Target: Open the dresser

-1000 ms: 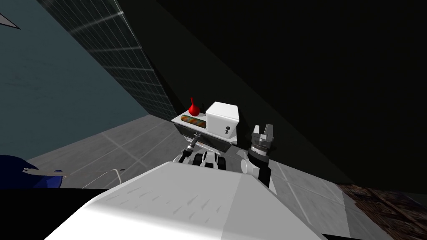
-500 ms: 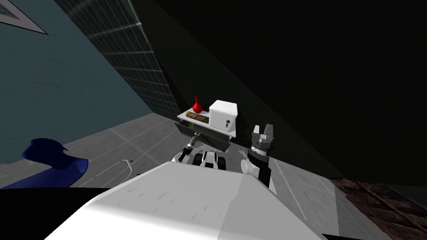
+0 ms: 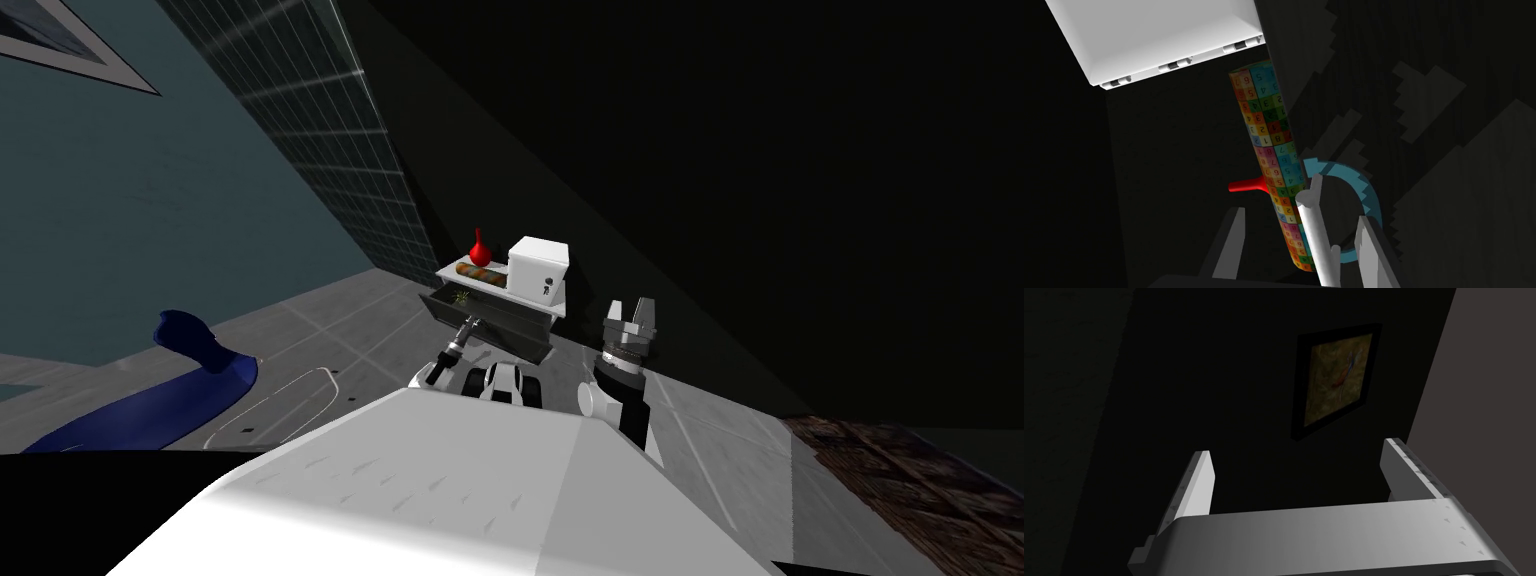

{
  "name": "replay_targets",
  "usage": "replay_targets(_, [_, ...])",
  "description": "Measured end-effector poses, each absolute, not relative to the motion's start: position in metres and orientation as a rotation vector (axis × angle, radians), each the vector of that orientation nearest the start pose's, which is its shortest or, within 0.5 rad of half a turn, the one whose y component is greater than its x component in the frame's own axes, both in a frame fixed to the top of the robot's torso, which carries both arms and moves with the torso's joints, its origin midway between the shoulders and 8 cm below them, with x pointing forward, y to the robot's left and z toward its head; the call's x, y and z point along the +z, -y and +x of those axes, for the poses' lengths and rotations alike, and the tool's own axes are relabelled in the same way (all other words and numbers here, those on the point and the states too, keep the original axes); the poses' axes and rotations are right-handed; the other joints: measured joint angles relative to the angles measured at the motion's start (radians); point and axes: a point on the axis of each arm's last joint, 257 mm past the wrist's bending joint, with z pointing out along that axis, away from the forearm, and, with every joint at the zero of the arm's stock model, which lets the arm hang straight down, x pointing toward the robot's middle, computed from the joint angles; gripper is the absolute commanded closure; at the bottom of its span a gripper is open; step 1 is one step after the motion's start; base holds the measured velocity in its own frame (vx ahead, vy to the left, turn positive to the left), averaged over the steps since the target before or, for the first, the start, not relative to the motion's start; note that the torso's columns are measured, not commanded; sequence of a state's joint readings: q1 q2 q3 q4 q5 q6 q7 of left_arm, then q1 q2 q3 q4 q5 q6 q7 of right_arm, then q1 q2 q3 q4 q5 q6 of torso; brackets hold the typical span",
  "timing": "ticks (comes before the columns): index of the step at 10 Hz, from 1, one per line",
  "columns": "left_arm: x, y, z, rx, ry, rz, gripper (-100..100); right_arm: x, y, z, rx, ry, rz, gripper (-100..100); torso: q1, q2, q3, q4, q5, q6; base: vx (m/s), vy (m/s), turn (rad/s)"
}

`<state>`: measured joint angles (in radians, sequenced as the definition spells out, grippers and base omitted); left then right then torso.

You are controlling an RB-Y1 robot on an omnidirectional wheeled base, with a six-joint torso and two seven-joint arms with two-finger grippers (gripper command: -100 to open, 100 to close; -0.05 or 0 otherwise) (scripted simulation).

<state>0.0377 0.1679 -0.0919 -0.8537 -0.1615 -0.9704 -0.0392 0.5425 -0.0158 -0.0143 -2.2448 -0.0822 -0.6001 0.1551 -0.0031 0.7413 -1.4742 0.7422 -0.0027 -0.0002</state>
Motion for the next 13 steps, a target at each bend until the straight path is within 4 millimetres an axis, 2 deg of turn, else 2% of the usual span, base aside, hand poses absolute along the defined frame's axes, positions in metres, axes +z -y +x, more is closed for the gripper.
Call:
replay_targets(1, [-0.349,-0.22,0.438,-1.226,-1.34,-0.735,-100,0.015,0.297,0.327,1.181,-0.591,0.62,0,0.0,-0.008,-0.004,-0.004,0.002,0.001,-0.057,-0.019,-0.019])
replay_targets(6, [-0.322,-0.224,0.486,-1.224,-1.332,-0.735,-100,0.015,0.297,0.327,1.181,-0.591,0.62,0,0.004,0.0,0.0,-0.003,0.003,0.0,-0.094,-0.008,-0.017])
replay_targets(9, [-0.314,-0.229,0.51,-1.215,-1.343,-0.758,-100,0.015,0.297,0.327,1.181,-0.591,0.62,0,0.0,0.003,0.002,0.003,-0.001,0.0,-0.081,-0.005,-0.008])
replay_targets(10, [-0.316,-0.23,0.51,-1.21,-1.349,-0.764,0,0.015,0.297,0.327,1.181,-0.591,0.62,0,0.0,0.001,0.001,0.001,0.0,0.0,-0.007,0.002,0.004])
replay_targets(13, [-0.322,-0.231,0.507,-1.203,-1.359,-0.776,0,0.015,0.297,0.327,1.181,-0.591,0.62,0,0.002,-0.003,-0.001,-0.002,0.002,0.001,-0.002,0.0,0.001])
